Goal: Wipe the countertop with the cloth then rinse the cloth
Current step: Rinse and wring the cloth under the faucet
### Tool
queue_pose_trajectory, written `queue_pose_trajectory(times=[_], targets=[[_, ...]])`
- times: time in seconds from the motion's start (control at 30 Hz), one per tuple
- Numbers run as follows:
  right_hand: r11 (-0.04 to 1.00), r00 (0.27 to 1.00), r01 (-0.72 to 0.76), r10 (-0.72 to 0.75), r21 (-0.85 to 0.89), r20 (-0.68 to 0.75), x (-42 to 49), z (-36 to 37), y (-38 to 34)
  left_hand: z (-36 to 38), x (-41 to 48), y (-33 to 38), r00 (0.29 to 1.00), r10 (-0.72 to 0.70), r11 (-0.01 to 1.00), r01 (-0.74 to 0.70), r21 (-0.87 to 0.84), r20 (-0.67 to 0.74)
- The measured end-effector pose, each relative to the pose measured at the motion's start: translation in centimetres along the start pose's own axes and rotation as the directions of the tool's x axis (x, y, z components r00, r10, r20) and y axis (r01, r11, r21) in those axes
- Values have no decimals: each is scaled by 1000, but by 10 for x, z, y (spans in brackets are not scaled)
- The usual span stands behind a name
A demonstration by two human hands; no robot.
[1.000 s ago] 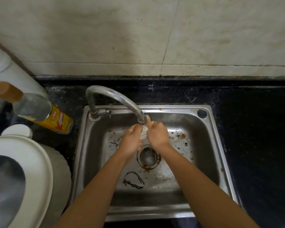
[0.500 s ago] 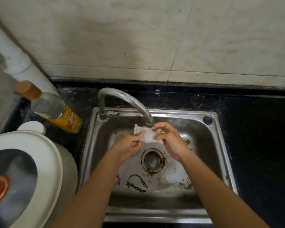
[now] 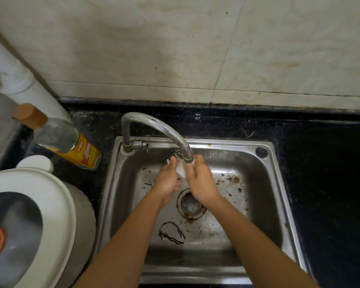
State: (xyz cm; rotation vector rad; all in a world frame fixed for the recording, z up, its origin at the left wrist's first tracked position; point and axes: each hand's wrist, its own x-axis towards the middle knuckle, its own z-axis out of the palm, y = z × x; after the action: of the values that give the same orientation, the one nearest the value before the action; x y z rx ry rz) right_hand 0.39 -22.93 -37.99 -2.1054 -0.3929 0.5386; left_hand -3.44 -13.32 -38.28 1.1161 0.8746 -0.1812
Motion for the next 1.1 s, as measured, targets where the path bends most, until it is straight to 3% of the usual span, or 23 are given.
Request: queue_pose_trajectory(times=[0.2, 0.3, 0.43, 0.57, 0.7, 0.77, 0.8, 0.87, 0.97, 1.03, 1.1], targets=[[945, 997, -74, 79, -318, 2, 11, -8, -1, 5, 0, -10, 999, 41, 978, -36, 204, -16], [947, 999, -8, 20, -320, 33, 3, 0, 0, 2, 0, -2, 998, 53, 979, -49, 199, -16], [959, 990, -110, 130, -261, 61, 10, -10, 14, 0, -8, 3, 993, 52, 933, -84, 350, 101], [968, 995, -101, 102, -230, -8, 17, -22, 24, -15, -10, 11, 986, 151, 854, -164, 493, 65], [1000, 1000, -4, 4, -17, -9, 11, -30, 23, -29, -1, 1, 854, 519, 630, -400, 665, 22], [995, 1000, 11, -9, 97, -25, 9, -34, 20, -29, -4, 0, 792, 610, 539, -439, 719, 26], [991, 1000, 13, -9, 136, -29, 8, -35, 18, -26, -7, 2, 784, 620, 545, -457, 703, 29], [977, 999, 11, -4, 211, -32, 6, -37, 13, -18, -18, 10, 815, 579, 649, -483, 588, 30], [923, 994, -95, 109, 374, -16, 3, -38, 8, -5, -27, 20, 857, 515, 780, -461, 423, -16], [783, 966, -258, 189, 566, 178, 4, -43, 7, 1, -27, 24, 860, 505, 790, -425, 442, -75], [665, 919, -370, 162, 648, 359, 2, -49, 5, 2, -27, 24, 857, 501, 772, -379, 510, -122]])
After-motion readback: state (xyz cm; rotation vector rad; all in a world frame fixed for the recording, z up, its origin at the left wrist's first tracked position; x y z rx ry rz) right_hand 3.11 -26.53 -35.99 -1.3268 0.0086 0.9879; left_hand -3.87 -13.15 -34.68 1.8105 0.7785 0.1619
